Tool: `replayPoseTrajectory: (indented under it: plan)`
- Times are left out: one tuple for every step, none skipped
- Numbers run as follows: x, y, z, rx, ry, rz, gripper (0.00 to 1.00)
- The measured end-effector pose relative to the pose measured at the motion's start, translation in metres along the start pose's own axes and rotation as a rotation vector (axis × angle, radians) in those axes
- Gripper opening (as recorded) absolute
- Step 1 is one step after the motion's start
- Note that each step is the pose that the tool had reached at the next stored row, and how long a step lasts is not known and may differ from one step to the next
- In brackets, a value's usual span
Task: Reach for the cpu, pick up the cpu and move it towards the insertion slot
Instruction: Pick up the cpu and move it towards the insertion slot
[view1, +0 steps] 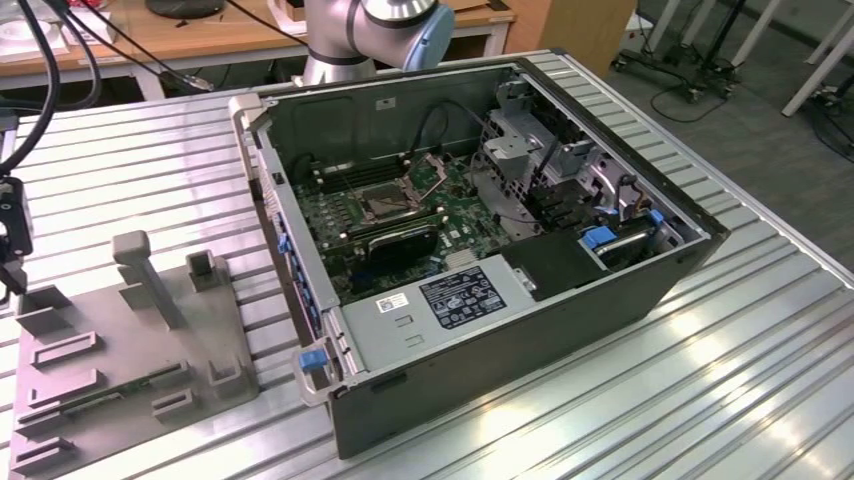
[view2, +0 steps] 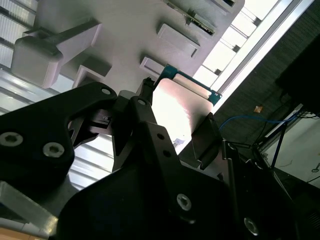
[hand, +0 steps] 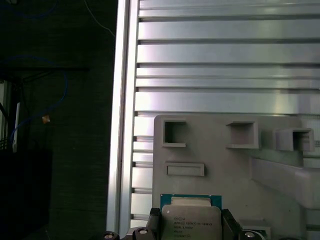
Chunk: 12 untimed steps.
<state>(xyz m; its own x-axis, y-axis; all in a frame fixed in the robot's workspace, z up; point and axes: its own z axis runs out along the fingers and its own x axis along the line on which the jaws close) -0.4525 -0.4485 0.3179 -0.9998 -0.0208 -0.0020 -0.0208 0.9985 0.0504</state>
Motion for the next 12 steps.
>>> replayPoseTrajectory:
  plan:
    - [0.0,0.0,-0.0002,0.0,0.0,0.0,0.55]
    - [0.0,0.0,-0.0003,0.0,-0.0001,0.0,0.55]
    - [0.0,0.0,-0.0006,0.0,0.0,0.0,0.55]
    - [0.0,0.0,-0.0009,0.0,0.0,0.0,0.55]
    - [0.0,0.0001,-0.0012,0.0,0.0,0.0,0.55]
    - [0.0,0.0001,-0.0013,0.0,0.0,0.0,0.55]
    - [0.0,0.0001,-0.0013,-0.0001,-0.0002,0.0,0.55]
    - [0.0,0.0001,-0.0015,-0.0001,-0.0002,0.0,0.55]
    - [0.0,0.0001,-0.0017,0.0,0.0,0.0,0.55]
    - [0.0,0.0001,-0.0019,0.0,0.0,0.0,0.55]
    - [0.0,0.0001,-0.0021,0.0,0.0,0.0,0.55]
    - [0.0,0.0001,-0.0022,0.0,-0.0001,0.0,0.55]
